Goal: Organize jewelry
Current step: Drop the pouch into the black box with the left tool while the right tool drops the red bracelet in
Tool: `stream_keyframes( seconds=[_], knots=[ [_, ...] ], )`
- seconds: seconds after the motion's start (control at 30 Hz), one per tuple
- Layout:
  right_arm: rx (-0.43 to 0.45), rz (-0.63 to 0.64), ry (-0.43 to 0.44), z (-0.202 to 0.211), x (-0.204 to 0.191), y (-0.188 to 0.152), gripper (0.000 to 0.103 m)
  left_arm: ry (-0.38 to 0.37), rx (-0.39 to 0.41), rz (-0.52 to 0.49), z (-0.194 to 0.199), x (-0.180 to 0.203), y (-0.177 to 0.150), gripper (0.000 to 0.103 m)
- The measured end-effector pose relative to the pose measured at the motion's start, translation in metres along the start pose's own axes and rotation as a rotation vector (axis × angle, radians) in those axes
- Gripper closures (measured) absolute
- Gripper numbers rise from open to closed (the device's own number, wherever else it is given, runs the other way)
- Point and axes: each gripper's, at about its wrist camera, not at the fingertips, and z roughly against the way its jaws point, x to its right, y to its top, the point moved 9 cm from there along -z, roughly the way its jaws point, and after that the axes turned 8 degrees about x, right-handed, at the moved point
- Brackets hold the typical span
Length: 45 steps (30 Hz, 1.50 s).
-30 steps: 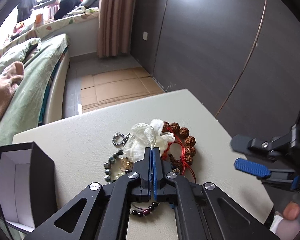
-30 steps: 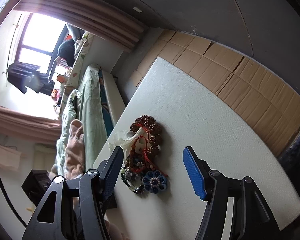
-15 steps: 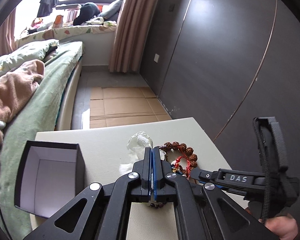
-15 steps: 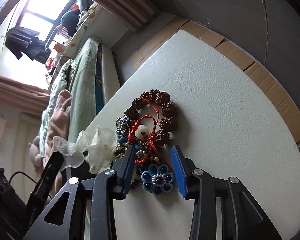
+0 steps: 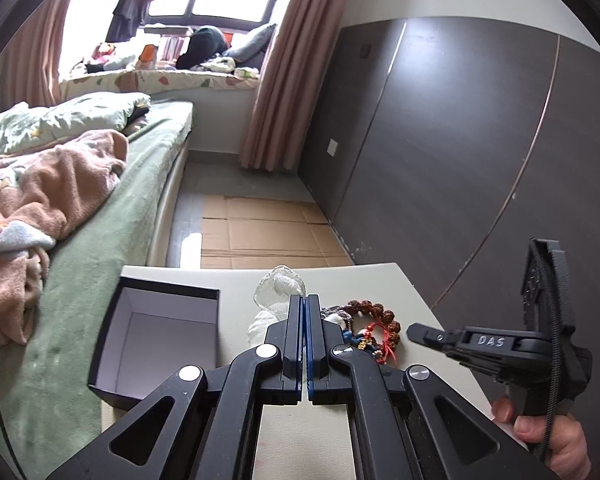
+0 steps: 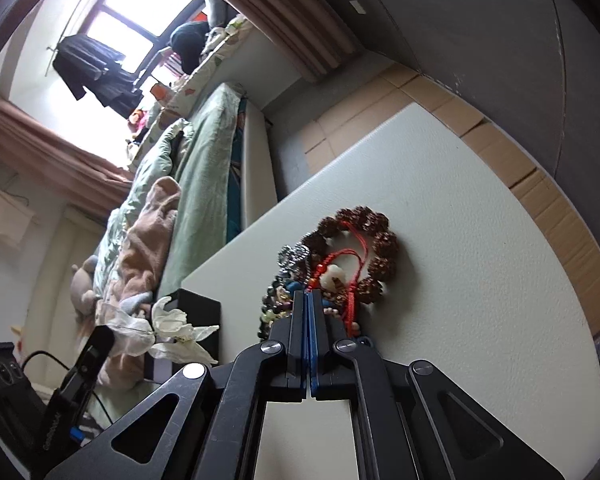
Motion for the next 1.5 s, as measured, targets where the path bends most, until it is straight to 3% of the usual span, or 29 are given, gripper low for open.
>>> stream_keyframes(
  seconds=[0.07,0.13,0.23,0.27,0.3,0.33,0.37,0.47,0.53,0.57,0.6,0.73,0.83,1.0,1.1,1.13,1.17,1.23,1.33,1.5],
  knots=[
    [0.018,0.027,0.018,0.003,-0.012,0.005,0.101,0.013,0.011,0.011,0.003,-0.007,0.003,0.103],
    [0.028,0.068,-0.046,0.007,-0.012,0.006,0.101,0.026,0.017,0.018,0.006,-0.015,0.004,0.103],
    [-0.029,0.052,-0.090,-0.001,0.000,-0.001,0.095,0.044,0.025,0.030,0.007,-0.025,0.007,0.103],
    [-0.068,0.036,-0.100,-0.007,0.006,-0.005,0.077,0.049,0.029,0.036,0.007,-0.029,0.009,0.103],
    [-0.086,0.027,-0.110,-0.011,0.011,-0.008,0.051,0.052,0.032,0.042,0.008,-0.033,0.010,0.103],
    [-0.089,0.024,-0.119,-0.014,0.015,-0.010,0.044,0.056,0.037,0.047,0.009,-0.037,0.012,0.103],
    [-0.085,0.029,-0.126,-0.015,0.018,-0.010,0.043,0.062,0.042,0.051,0.009,-0.040,0.013,0.103],
    [-0.093,0.017,-0.124,-0.018,0.024,-0.011,0.045,0.079,0.050,0.065,0.010,-0.051,0.017,0.103],
    [-0.108,0.004,-0.118,-0.021,0.027,-0.016,0.068,0.094,0.061,0.073,0.011,-0.059,0.020,0.103],
    [-0.130,0.003,-0.117,-0.025,0.027,-0.019,0.086,0.103,0.067,0.075,0.012,-0.062,0.022,0.103],
    [-0.150,0.000,-0.115,-0.028,0.027,-0.022,0.091,0.109,0.071,0.078,0.013,-0.065,0.023,0.103],
    [-0.186,0.014,-0.131,-0.034,0.028,-0.031,0.095,0.126,0.074,0.094,0.014,-0.077,0.025,0.103],
    [-0.135,0.035,-0.116,-0.024,0.020,-0.022,0.099,0.134,0.060,0.112,0.012,-0.084,0.024,0.103],
    [-0.050,0.070,-0.019,-0.005,-0.013,-0.005,0.099,0.136,0.012,0.206,0.007,-0.097,0.019,0.102],
    [-0.017,0.089,0.037,0.001,-0.036,0.000,0.099,0.119,-0.046,0.274,0.000,-0.104,0.011,0.090],
    [-0.011,0.093,0.050,0.002,-0.042,0.001,0.099,0.123,-0.056,0.291,-0.001,-0.106,0.009,0.073],
    [-0.006,0.095,0.068,0.002,-0.049,0.002,0.099,0.135,-0.058,0.300,0.000,-0.109,0.008,0.046],
    [0.004,0.103,0.109,0.002,-0.065,0.003,0.099,0.163,-0.033,0.308,0.005,-0.114,0.011,0.017],
    [0.007,0.122,0.159,-0.002,-0.089,0.003,0.099,0.194,0.006,0.299,0.016,-0.120,0.017,0.015],
    [-0.030,0.136,0.250,-0.015,-0.125,-0.006,0.099,0.229,-0.004,0.311,0.022,-0.129,0.014,0.015]
  ],
)
